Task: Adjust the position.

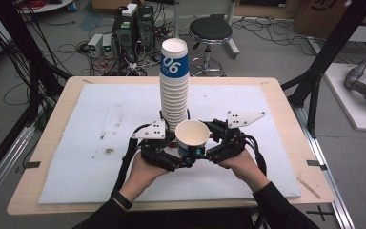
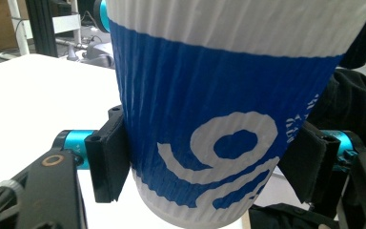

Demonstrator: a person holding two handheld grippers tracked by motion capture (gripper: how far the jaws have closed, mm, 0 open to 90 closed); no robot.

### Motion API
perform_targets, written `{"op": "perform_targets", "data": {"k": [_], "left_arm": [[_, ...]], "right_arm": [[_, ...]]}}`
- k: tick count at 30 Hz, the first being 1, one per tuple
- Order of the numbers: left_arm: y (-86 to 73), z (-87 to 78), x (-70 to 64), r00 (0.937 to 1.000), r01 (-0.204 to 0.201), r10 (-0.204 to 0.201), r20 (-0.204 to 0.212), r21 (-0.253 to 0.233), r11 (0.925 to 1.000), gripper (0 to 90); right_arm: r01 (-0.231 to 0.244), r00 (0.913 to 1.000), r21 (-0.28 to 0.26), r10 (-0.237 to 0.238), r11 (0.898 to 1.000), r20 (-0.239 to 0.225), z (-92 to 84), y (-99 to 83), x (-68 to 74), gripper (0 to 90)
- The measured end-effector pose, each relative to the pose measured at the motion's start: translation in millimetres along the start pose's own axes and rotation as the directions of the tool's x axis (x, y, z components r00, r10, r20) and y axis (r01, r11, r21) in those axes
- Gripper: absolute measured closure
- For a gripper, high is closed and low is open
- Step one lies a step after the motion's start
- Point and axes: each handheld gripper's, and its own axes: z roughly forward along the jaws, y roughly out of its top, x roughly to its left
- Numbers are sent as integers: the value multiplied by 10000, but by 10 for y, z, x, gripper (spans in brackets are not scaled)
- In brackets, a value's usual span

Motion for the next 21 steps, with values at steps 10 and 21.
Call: {"op": "perform_targets", "data": {"k": [10,21], "left_arm": [[14,-19,-5,9997,-26,25,-262,-29,10000,174],[45,-138,19,9984,-57,54,-568,-54,10000,146]], "right_arm": [[320,9990,-111,-316,9994,305,-42,8,5,211],[481,9969,-90,-474,9988,629,-134,19,-42,218]]}}
